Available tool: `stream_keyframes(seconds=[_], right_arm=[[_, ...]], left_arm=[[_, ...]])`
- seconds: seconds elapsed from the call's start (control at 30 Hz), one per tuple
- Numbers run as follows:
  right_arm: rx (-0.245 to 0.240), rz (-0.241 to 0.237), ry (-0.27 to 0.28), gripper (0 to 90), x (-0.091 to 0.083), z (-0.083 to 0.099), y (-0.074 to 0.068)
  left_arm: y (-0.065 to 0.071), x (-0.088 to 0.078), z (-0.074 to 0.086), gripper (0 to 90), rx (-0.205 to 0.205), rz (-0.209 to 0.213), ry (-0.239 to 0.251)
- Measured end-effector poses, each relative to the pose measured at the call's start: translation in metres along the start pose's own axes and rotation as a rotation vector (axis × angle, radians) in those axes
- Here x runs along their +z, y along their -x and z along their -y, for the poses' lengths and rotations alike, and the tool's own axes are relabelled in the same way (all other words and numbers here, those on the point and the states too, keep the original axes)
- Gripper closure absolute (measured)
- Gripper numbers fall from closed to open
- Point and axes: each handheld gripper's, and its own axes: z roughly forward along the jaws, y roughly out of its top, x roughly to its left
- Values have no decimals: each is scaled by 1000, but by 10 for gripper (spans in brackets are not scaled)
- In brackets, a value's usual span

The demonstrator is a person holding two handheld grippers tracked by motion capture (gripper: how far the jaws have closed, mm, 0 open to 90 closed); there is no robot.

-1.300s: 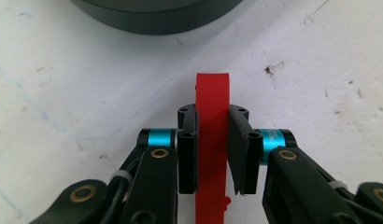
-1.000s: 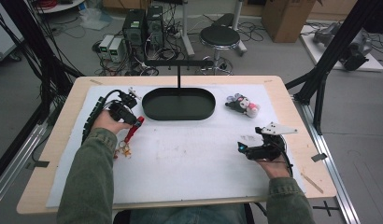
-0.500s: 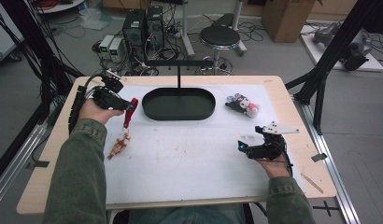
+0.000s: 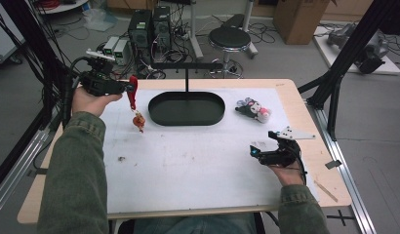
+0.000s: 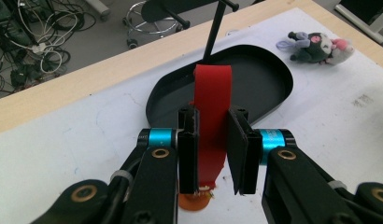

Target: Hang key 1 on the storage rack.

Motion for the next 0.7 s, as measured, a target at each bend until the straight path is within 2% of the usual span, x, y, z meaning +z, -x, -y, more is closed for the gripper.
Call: stream_keyframes(seconds=[0.07, 0.2, 0.3, 0.33, 0.47, 0.53, 0.7], right_arm=[[-2, -3, 4, 7, -1, 0, -1], [-5, -3, 5, 7, -2, 0, 0], [-3, -3, 4, 7, -2, 0, 0], [-9, -5, 8, 7, -2, 0, 0], [-6, -6, 2, 7, 2, 0, 2], [-7, -4, -6, 7, 3, 0, 1], [-18, 6, -23, 7, 4, 1, 1]], left_arm=[[1, -1, -3, 752, -7, 1, 16], [4, -2, -12, 752, 11, -1, 29], [3, 0, -20, 752, 11, -2, 44], [2, 1, -23, 752, 7, 7, 43], [-1, 12, -37, 752, 25, -11, 36], [-2, 17, -41, 752, 25, 0, 43], [-7, 27, -52, 752, 27, -9, 41]])
